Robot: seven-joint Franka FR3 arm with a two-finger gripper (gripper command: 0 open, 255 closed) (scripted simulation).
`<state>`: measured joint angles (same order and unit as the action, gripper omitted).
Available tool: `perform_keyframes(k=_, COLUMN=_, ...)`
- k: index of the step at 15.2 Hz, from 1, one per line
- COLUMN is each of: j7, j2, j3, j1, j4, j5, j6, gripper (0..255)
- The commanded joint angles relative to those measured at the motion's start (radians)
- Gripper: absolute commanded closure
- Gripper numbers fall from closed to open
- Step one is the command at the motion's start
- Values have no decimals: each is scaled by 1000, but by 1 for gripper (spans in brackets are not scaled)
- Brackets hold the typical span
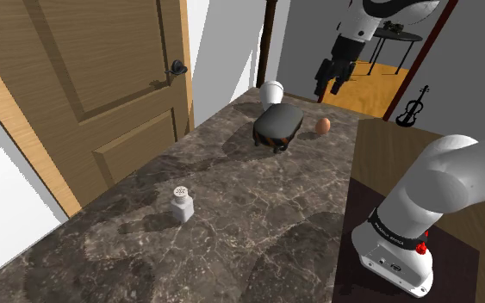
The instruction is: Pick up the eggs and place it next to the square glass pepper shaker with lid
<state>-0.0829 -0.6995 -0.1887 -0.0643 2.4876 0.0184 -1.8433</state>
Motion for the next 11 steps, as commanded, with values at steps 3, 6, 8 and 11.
perform_keyframes(k=3, j7=-103, j2=94, j3=-98, j1=-14, j4=0, j5=-5, j6=-66, gripper=0)
perform_keyframes(k=6, j7=-185, j2=180, j3=-172, j1=-19, j4=-13, j5=3, j6=-114, gripper=0)
perform_keyframes(k=8, j7=-243, j2=245, j3=-222, j1=-19, j4=-29, j5=16, j6=-143, gripper=0)
perform_keyframes(k=11, j7=-338, j2=353, j3=-295, j1=-13, j4=-63, j5=52, j6=-181, gripper=0)
